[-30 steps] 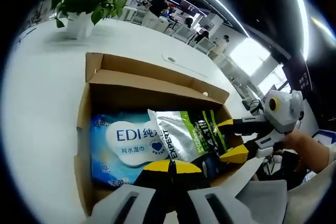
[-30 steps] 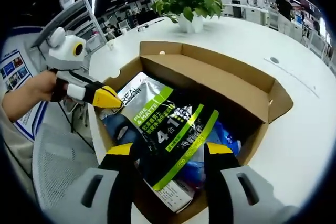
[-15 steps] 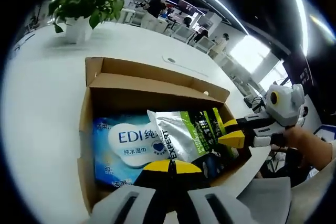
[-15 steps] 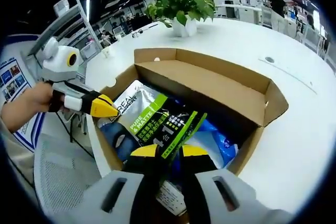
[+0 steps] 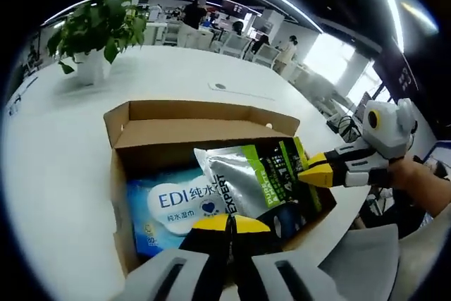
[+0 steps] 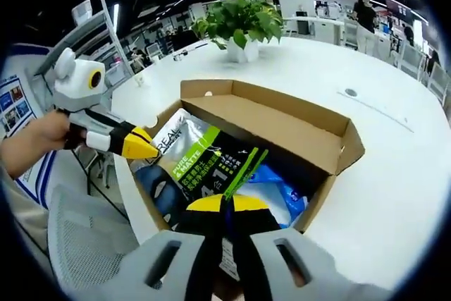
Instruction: Operate the shoe box by opening the lid, removing the specified soft item, and placing it in the target area until the item is outside and the box remains undamaged.
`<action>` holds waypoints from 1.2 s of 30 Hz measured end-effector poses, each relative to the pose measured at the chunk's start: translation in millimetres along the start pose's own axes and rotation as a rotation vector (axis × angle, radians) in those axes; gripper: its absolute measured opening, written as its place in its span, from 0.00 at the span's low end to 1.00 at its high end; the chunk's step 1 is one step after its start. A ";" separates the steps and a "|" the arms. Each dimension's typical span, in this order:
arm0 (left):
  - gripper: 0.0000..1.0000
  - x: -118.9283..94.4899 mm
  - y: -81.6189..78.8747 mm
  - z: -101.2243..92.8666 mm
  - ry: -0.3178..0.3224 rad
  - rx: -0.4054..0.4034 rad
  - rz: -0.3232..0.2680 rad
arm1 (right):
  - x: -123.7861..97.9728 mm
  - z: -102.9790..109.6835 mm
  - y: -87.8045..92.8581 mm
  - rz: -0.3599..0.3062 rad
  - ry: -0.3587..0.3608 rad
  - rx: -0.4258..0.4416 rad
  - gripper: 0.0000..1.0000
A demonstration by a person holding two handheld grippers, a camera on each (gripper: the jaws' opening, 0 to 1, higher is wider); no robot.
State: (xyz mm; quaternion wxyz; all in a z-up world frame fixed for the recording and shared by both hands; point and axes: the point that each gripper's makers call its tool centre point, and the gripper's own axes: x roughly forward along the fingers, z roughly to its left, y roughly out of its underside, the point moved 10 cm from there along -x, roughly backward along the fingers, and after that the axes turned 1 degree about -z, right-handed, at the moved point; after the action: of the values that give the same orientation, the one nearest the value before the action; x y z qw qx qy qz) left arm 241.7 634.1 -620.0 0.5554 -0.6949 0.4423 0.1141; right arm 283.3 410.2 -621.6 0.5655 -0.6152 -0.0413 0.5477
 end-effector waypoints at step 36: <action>0.00 64.0 -42.2 -97.7 0.158 0.160 0.056 | -100.1 -71.1 6.6 -0.062 0.181 0.054 0.00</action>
State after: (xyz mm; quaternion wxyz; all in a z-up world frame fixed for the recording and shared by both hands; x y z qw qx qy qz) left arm 277.8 517.2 -598.4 0.5690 -0.6425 0.5118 0.0389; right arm 291.1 294.5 -580.8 0.5999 -0.6451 0.0056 0.4732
